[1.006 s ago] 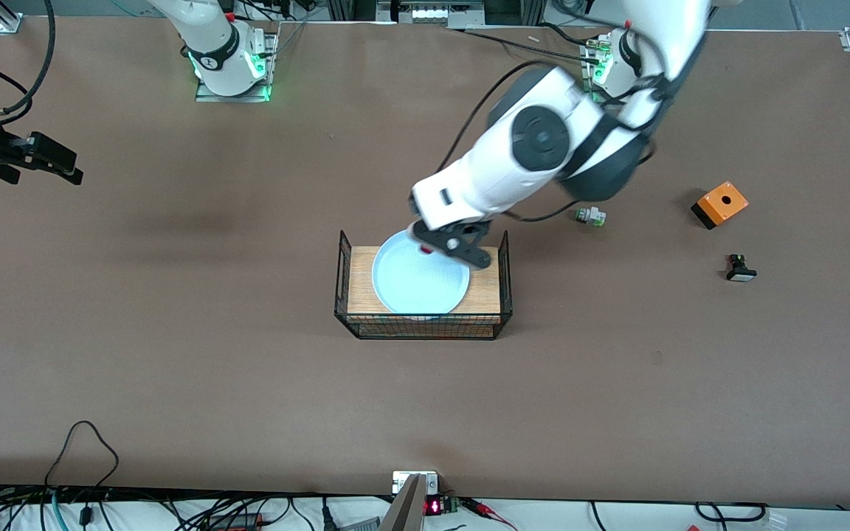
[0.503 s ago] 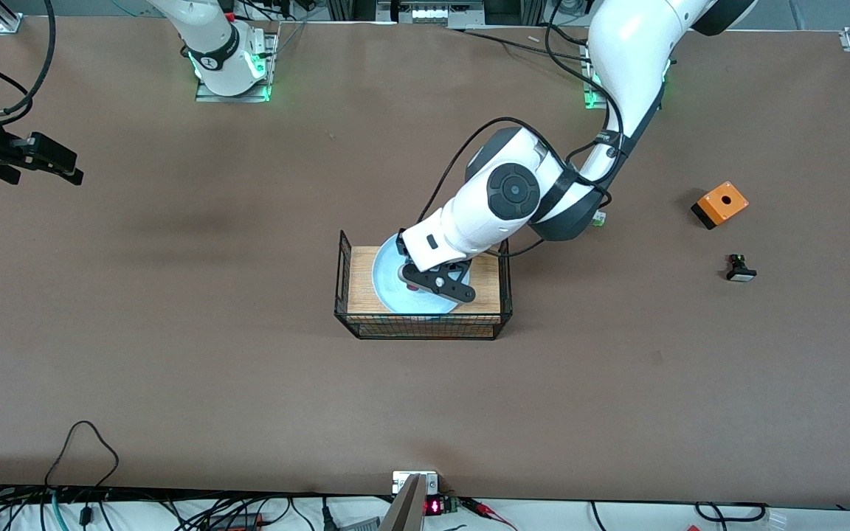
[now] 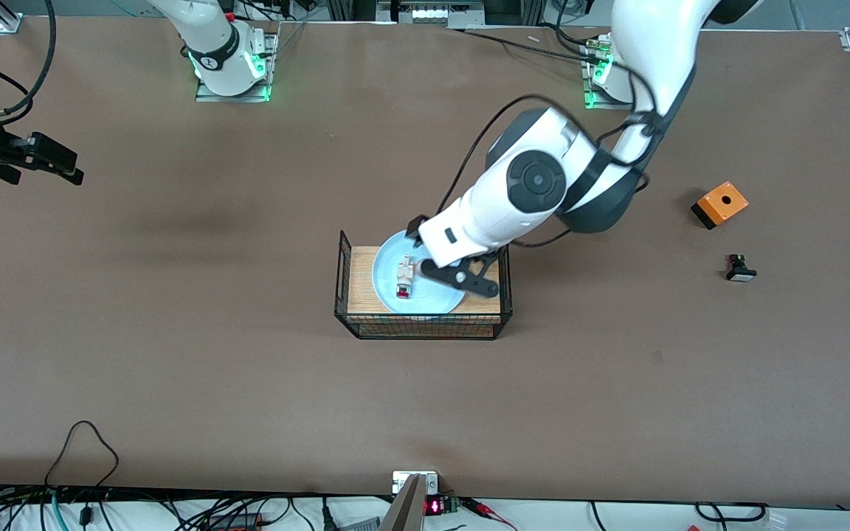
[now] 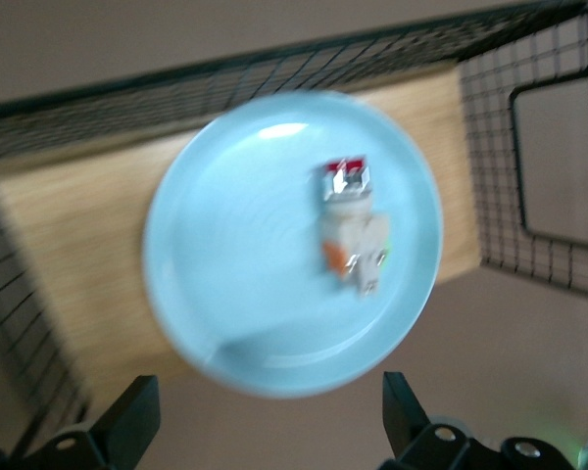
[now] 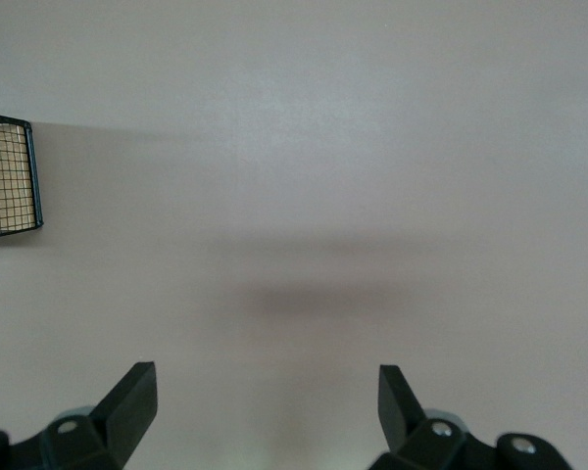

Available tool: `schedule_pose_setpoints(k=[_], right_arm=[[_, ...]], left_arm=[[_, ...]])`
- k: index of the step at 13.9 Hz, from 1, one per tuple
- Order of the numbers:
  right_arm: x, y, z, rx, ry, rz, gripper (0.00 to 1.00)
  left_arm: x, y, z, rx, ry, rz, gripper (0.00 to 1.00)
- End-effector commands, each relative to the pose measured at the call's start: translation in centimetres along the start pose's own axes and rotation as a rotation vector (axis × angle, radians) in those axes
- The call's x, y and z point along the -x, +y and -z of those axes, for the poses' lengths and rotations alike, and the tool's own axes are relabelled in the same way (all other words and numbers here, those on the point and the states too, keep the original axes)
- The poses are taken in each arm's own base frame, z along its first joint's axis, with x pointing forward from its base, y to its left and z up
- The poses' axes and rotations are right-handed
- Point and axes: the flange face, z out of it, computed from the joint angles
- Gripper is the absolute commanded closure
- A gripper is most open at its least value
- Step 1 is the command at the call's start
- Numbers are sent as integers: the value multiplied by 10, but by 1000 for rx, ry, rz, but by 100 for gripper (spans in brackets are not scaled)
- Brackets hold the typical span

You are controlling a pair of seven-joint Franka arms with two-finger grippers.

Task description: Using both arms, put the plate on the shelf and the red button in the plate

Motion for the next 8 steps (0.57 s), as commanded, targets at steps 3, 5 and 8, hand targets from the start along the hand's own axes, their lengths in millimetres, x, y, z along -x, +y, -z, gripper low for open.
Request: schedule_pose_setpoints(k=[3, 5, 8], right_arm=[[-1, 0, 5, 13, 5, 3, 0], [-2, 0, 4, 13, 4, 3, 0], [-1, 0, 5, 11, 5, 1, 0]], left_arm=[[54, -72, 126, -322, 5, 72, 0], [64, -107, 150, -352, -23, 131, 0], [85, -157, 184, -299, 7, 157, 0]])
